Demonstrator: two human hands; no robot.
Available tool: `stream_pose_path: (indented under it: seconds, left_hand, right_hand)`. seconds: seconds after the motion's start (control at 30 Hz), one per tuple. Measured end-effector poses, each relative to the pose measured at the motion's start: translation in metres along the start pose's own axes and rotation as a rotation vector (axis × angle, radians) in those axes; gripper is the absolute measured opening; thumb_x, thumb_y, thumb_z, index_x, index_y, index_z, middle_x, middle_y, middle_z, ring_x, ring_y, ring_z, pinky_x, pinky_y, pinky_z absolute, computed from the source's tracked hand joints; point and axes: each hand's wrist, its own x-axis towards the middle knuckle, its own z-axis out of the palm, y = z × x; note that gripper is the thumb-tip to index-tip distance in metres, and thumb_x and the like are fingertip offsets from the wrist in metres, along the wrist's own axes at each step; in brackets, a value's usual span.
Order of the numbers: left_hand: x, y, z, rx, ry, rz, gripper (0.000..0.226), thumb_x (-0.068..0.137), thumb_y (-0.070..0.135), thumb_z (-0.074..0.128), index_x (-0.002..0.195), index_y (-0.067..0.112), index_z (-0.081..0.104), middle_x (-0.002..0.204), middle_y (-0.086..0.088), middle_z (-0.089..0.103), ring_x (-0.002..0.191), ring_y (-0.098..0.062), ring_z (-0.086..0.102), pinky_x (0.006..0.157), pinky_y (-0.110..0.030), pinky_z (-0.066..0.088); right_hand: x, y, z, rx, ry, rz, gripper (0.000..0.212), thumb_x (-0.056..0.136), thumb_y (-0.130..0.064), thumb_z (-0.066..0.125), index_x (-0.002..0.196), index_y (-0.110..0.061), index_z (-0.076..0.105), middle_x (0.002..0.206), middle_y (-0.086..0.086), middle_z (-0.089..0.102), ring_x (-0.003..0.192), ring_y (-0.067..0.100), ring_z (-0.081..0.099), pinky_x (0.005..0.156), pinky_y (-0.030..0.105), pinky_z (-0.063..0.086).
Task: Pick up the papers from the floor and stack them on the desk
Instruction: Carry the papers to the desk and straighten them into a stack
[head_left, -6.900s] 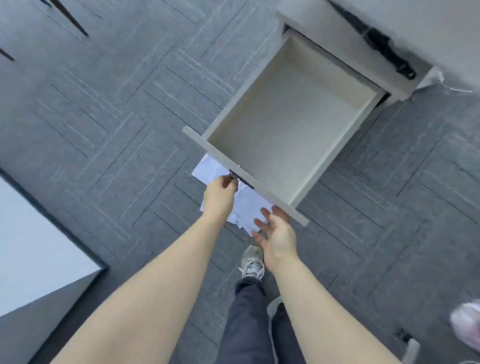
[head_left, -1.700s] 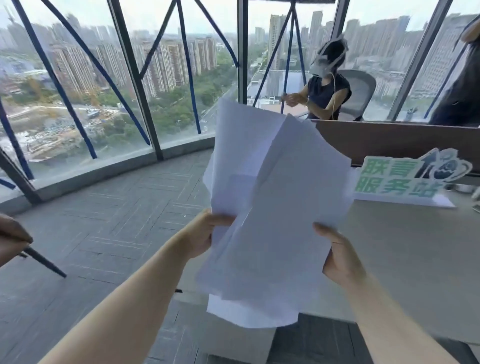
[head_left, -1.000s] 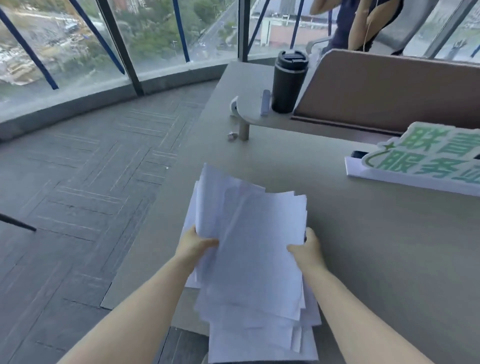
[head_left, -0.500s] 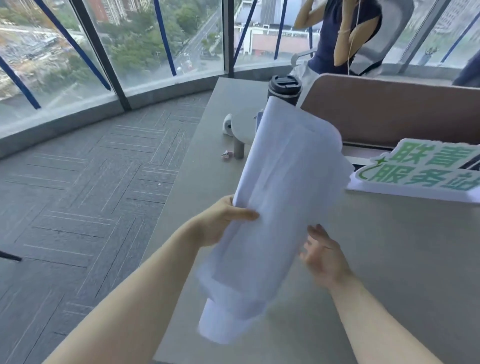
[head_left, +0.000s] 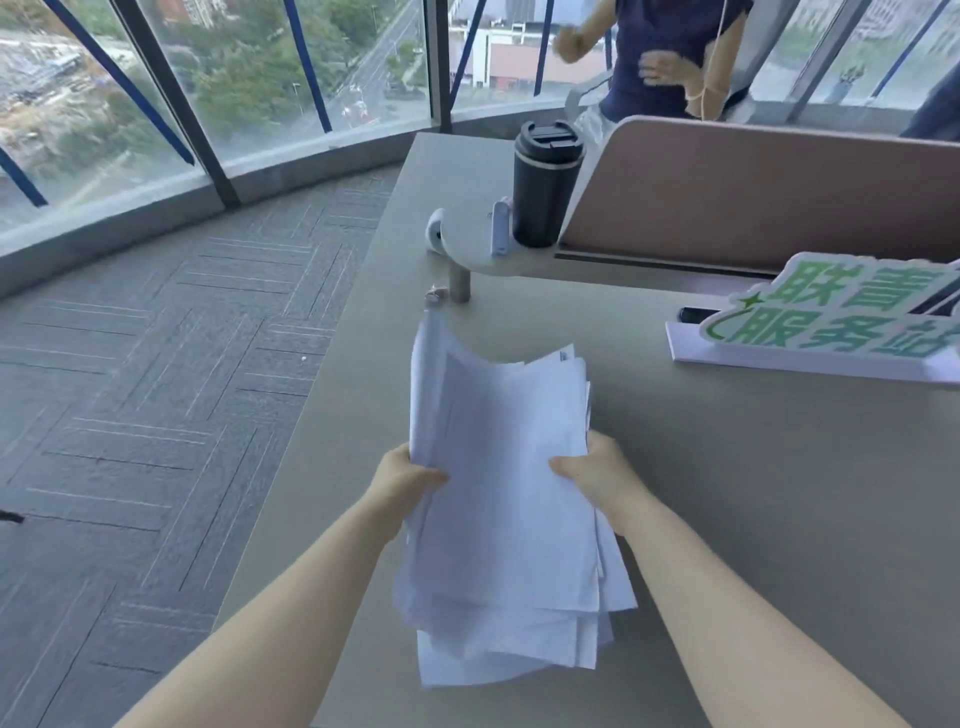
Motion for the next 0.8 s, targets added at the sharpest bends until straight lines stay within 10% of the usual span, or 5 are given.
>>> stream_pose_path:
  seconds: [0.3, 0.47, 0.63, 0.8]
  left_hand:
    - [-0.029, 0.086, -0.014, -0.288, 0.025, 0.561, 0.034, 0.065, 0.014, 0.082, 0.097, 0.018, 0.073, 0.094, -0.001, 0.077, 0.085, -0.016, 0.073, 0.075, -0.029, 0.06]
    - [-0.021, 0.065, -0.02, -0.13, -0.091, 0.499, 0.075, 0.058, 0.027, 0.084, 0.127, 0.014, 0.057, 0.117, -0.006, 0.071, 0.108, -0.021, 0.068, 0.078, -0.024, 0.056]
    - [-0.017, 0.04, -0.016, -0.18, -0.102, 0.399, 0.067, 0.058, 0.004, 0.081, 0.115, 0.026, 0.053, 0.108, 0.001, 0.071, 0.1, -0.017, 0.071, 0.071, -0.02, 0.056]
    - [-0.01, 0.055, -0.033, -0.338, -0.078, 0.51, 0.07, 0.063, 0.004, 0.077, 0.123, 0.028, 0.051, 0.13, -0.004, 0.062, 0.13, -0.03, 0.052, 0.098, -0.039, 0.047]
  right_hand:
    - [-0.044, -0.077, -0.013, 0.32, 0.174, -0.486, 0.016, 0.081, 0.004, 0.068, 0.087, -0.009, 0.074, 0.081, -0.004, 0.076, 0.074, 0.012, 0.071, 0.069, 0.026, 0.057]
    - [-0.044, -0.069, -0.005, 0.286, 0.078, -0.37, 0.023, 0.071, 0.004, 0.078, 0.084, -0.014, 0.073, 0.069, -0.011, 0.077, 0.065, 0.003, 0.072, 0.057, 0.016, 0.053]
    - [-0.04, -0.066, 0.004, 0.312, 0.044, -0.341, 0.021, 0.079, 0.007, 0.071, 0.084, -0.012, 0.073, 0.072, -0.007, 0.078, 0.067, 0.009, 0.073, 0.058, 0.022, 0.056]
    - [-0.036, -0.064, -0.001, 0.288, 0.086, -0.344, 0.007, 0.076, -0.003, 0.076, 0.078, -0.01, 0.075, 0.073, -0.001, 0.077, 0.067, 0.013, 0.072, 0.059, 0.025, 0.055]
